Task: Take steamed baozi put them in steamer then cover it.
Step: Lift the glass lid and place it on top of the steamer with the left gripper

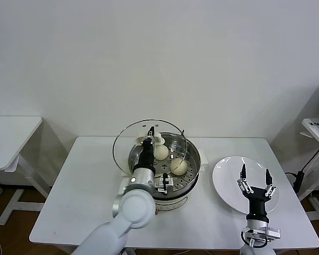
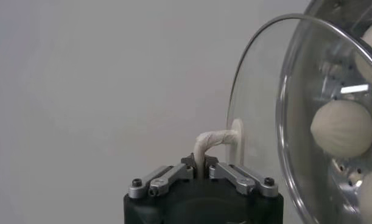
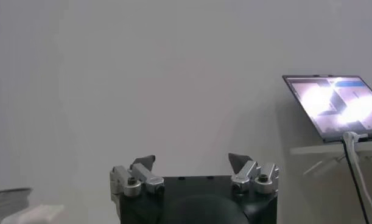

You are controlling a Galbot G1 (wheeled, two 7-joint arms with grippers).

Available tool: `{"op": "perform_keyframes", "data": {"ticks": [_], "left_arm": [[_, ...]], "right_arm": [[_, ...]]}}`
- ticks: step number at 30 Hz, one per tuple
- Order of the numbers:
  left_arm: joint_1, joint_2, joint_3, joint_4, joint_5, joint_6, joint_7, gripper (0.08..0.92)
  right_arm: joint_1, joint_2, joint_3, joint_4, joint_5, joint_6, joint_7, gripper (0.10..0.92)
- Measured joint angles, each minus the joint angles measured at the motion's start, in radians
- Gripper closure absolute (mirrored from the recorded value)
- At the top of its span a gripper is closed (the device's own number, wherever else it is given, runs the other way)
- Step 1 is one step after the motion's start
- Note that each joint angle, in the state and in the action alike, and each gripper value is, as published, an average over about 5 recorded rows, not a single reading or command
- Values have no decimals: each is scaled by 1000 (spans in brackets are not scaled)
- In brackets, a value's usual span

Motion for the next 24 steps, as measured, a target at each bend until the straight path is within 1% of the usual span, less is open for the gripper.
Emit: {"op": "perform_keyframes", "data": {"ticks": [14,19,24], "left_arm": [[16,-153,-11,111,110,-4,-20,807],[33,-192,-16,143,138,-15,-31,807],[52,-216,-19,156,162,-24,-39,807]], "right_arm": [[15,-4,-8,-22,-11,-2,0,203],[18,-7,-8,-27,-12,-2,0,203],[18,-7,-9,-32,-15,-1,0,203]]}}
